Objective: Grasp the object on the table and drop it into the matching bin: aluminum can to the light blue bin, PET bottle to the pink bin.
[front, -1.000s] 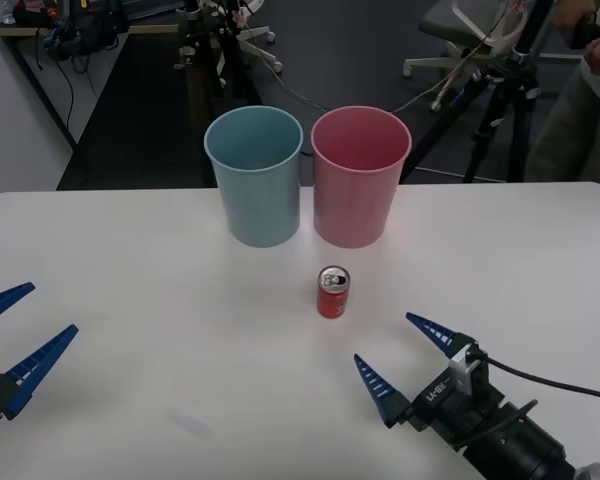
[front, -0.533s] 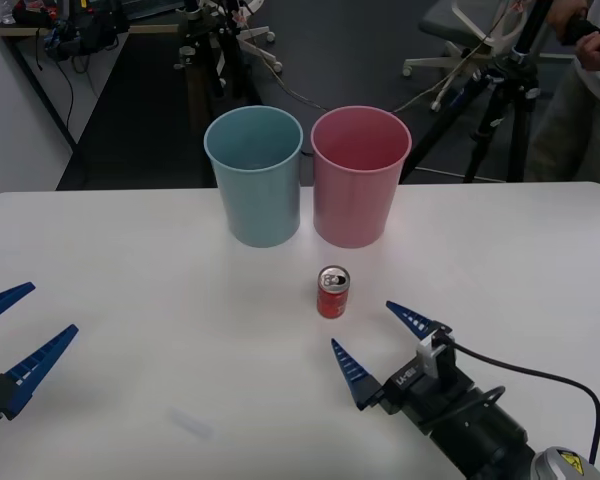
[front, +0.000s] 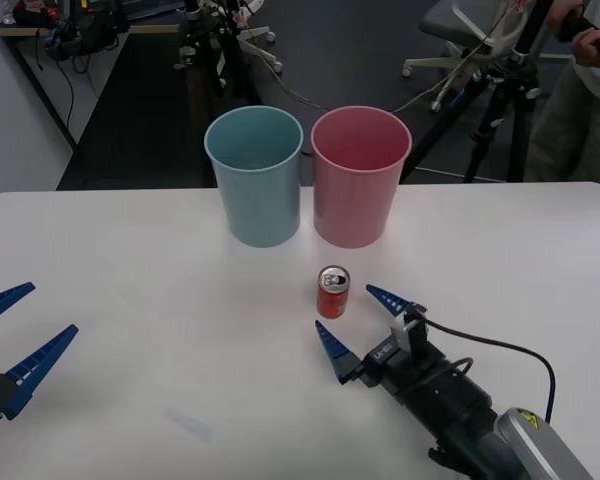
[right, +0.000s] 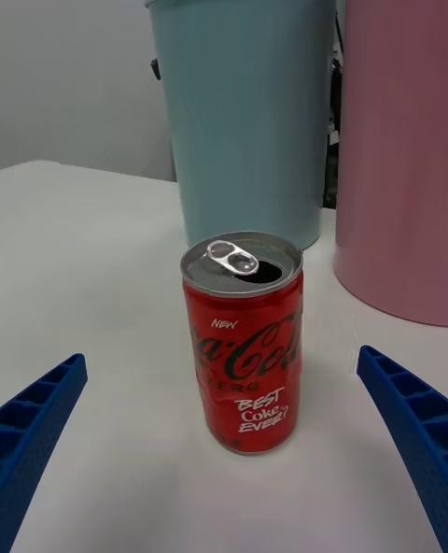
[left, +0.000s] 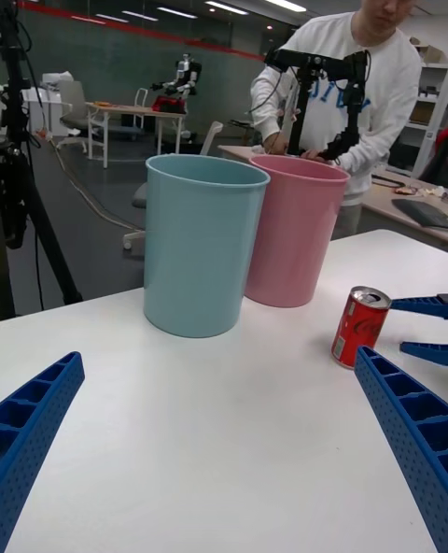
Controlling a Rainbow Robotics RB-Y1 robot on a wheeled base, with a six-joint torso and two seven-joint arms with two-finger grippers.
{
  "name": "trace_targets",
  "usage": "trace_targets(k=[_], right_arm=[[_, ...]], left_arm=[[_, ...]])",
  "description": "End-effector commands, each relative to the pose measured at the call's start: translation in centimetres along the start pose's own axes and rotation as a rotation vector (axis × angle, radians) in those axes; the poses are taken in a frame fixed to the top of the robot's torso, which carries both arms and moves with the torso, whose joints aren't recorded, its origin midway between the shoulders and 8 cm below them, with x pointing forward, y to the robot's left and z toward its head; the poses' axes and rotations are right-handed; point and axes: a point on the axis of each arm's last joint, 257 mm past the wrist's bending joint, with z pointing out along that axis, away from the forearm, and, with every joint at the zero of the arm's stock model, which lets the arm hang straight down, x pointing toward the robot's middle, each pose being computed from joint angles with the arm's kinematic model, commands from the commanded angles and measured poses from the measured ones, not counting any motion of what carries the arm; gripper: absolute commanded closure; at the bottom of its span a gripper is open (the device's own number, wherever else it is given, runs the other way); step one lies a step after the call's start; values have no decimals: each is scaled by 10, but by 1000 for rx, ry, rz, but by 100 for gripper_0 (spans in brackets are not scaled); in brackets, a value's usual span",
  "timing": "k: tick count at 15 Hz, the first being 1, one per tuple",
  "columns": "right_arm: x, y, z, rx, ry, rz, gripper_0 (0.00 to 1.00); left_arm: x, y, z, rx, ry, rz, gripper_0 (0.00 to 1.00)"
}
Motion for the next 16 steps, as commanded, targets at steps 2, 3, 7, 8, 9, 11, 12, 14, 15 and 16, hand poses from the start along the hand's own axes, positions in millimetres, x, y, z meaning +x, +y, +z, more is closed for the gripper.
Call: trace_targets(k=[2, 3, 7, 8, 9, 11, 12, 14, 15, 16], right_arm=[[5, -10, 14, 6, 2, -33, 0], [6, -10, 16, 6, 3, -39, 0], [7, -7, 27, 8, 2, -44, 0], [6, -7, 30, 7, -1, -42, 0], [8, -7, 35, 8, 1, -42, 0], [11, -6, 39, 11, 5, -40, 0], [11, -6, 40, 14, 6, -43, 0], [11, -8, 43, 24, 15, -50, 0], [11, -8, 44, 25, 16, -53, 0], [10, -7, 47, 25, 16, -54, 0]], left_arm=[[0, 0, 0, 0, 0, 0, 0], [0, 0, 0, 0, 0, 0, 0], [0, 0, 0, 0, 0, 0, 0], [0, 0, 0, 0, 0, 0, 0], [0, 0, 0, 0, 0, 0, 0], [0, 0, 0, 0, 0, 0, 0], [0, 0, 0, 0, 0, 0, 0], [0, 0, 0, 0, 0, 0, 0], [0, 0, 0, 0, 0, 0, 0], [0, 0, 0, 0, 0, 0, 0]])
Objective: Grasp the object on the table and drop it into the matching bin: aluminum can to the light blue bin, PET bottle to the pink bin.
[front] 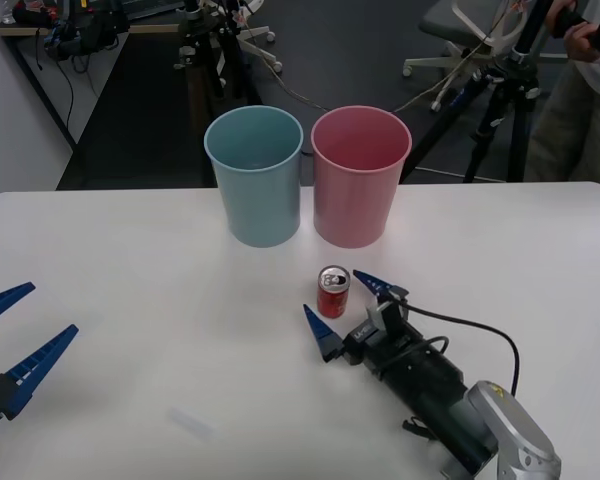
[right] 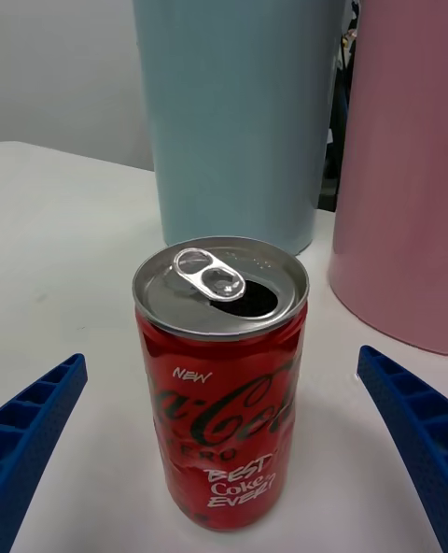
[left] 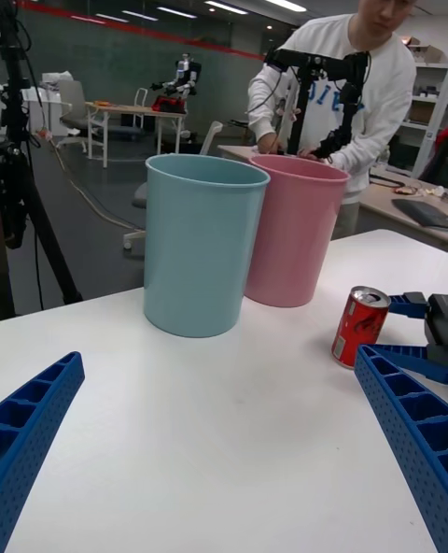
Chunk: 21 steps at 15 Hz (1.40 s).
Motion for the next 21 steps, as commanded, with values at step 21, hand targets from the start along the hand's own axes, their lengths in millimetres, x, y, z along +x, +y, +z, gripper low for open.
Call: trace_targets(k=[21], right_arm=[[-3, 6, 20, 11, 30, -12, 29]], left_arm=[[0, 0, 0, 0, 0, 0, 0]])
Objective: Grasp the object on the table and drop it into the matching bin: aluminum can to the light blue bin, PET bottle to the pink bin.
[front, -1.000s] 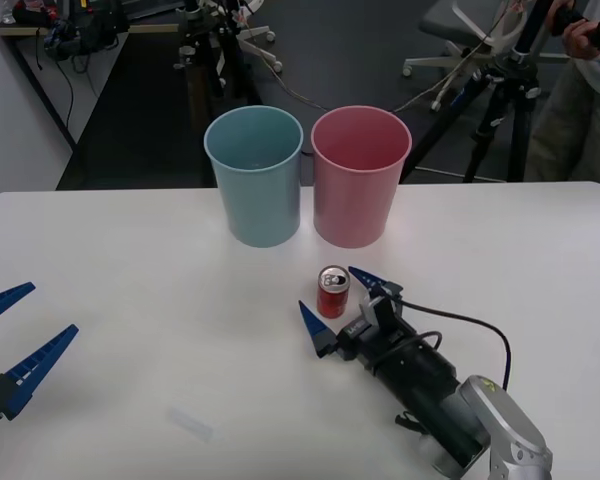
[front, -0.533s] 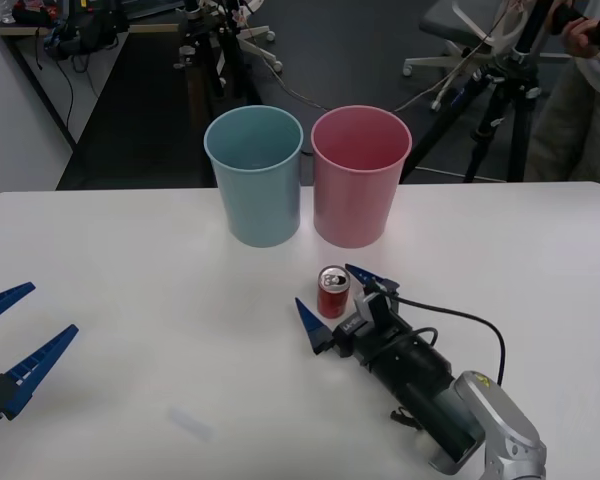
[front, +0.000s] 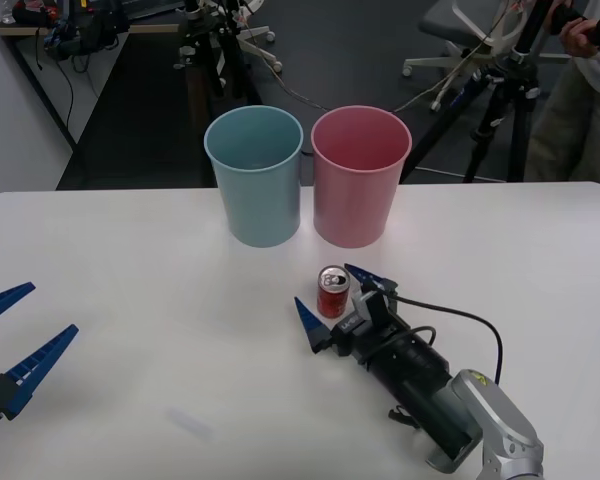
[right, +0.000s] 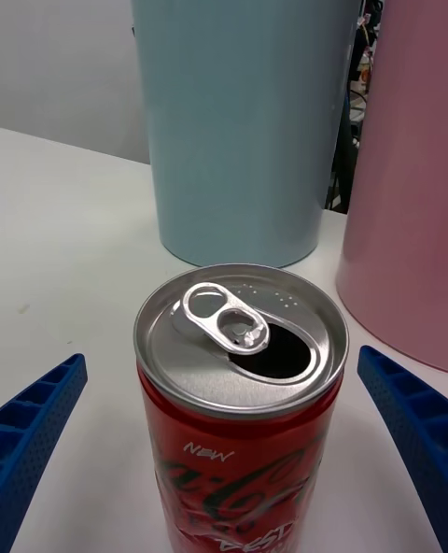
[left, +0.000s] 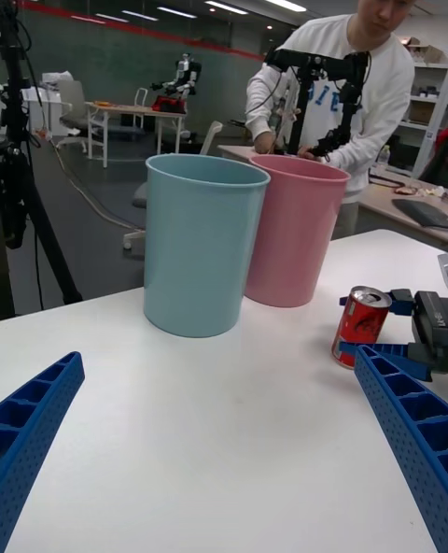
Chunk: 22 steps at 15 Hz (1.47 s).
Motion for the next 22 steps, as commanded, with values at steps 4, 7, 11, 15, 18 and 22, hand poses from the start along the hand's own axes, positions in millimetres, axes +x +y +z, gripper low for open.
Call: trace_targets(k=[4, 7, 11, 15, 18, 22], right_arm=[[-2, 2, 1, -5, -4, 6, 100], [-2, 2, 1, -6, -4, 9, 100], [-6, 5, 1, -19, -20, 15, 100], [-25, 0, 1, -18, -60, 20, 100], [-54, -8, 2, -6, -110, 16, 100], [-97, -8, -8, -20, -171, 42, 100]], left_arm=[[0, 0, 0, 0, 0, 0, 0], [0, 0, 0, 0, 0, 0, 0], [0, 0, 0, 0, 0, 0, 0], [0, 0, 0, 0, 0, 0, 0], [0, 0, 0, 0, 0, 0, 0], [0, 0, 0, 0, 0, 0, 0]])
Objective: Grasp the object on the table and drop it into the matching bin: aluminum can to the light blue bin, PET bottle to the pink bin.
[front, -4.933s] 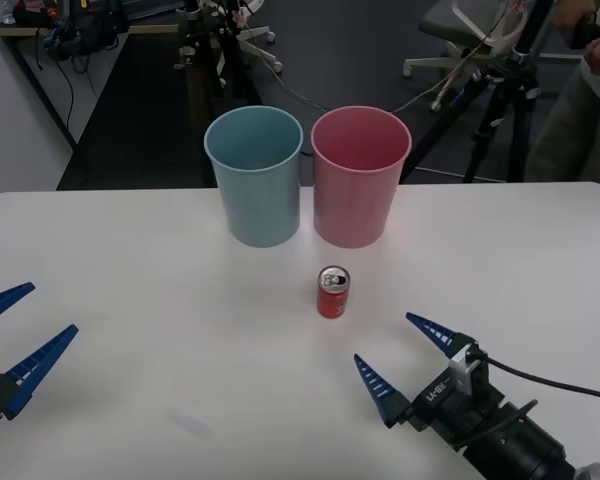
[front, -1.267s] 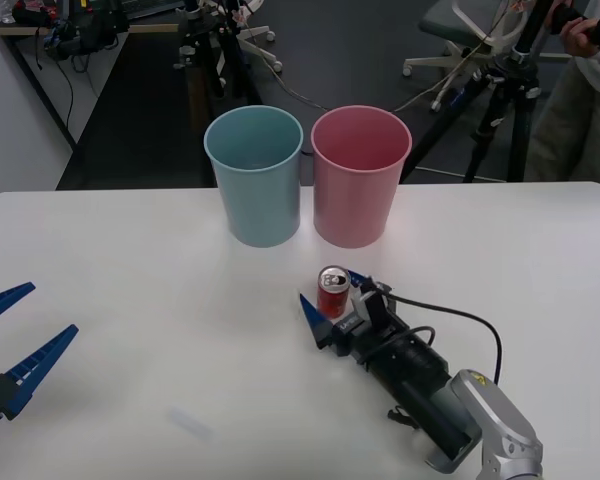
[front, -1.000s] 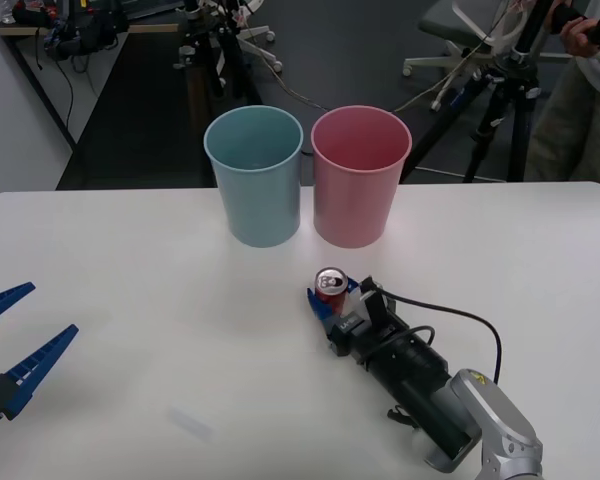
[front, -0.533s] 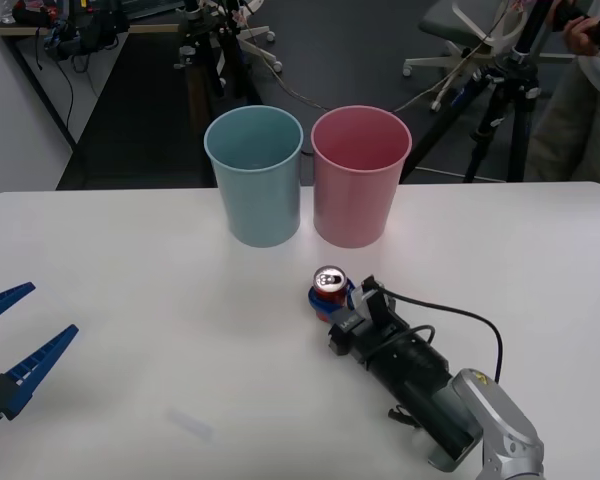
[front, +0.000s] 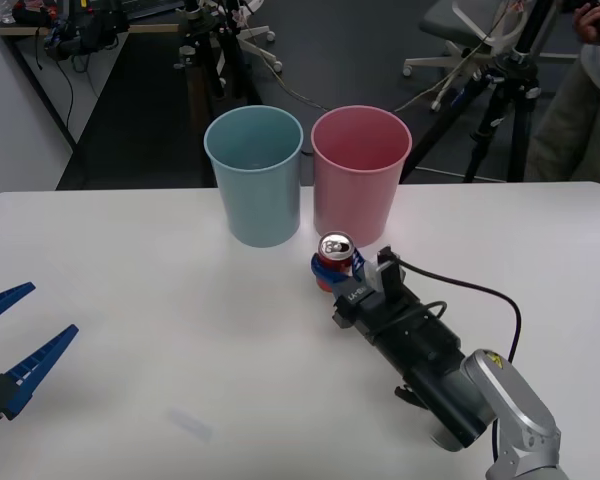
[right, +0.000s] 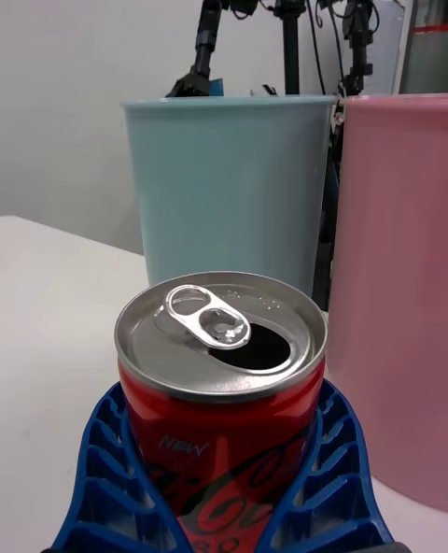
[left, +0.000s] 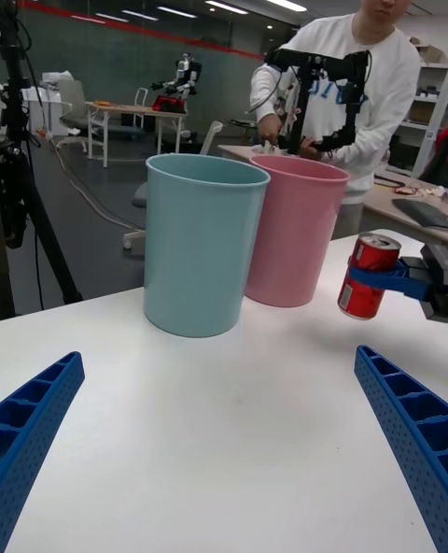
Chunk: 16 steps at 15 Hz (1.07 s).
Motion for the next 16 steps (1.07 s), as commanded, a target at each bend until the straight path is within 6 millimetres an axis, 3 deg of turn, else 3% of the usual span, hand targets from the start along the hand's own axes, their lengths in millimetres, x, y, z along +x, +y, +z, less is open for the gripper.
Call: trace_targets(k=[1, 5, 8, 16], right_arm=[[-29, 2, -7, 3, -27, 6, 100], [-83, 7, -17, 10, -71, -26, 100], [-138, 14, -15, 3, -145, -54, 100], [-228, 12, 26, 14, -300, -79, 100]], left_arm=[[0, 0, 0, 0, 0, 0, 0], [0, 0, 0, 0, 0, 0, 0], [0, 0, 0, 0, 0, 0, 0], [0, 0, 0, 0, 0, 0, 0]])
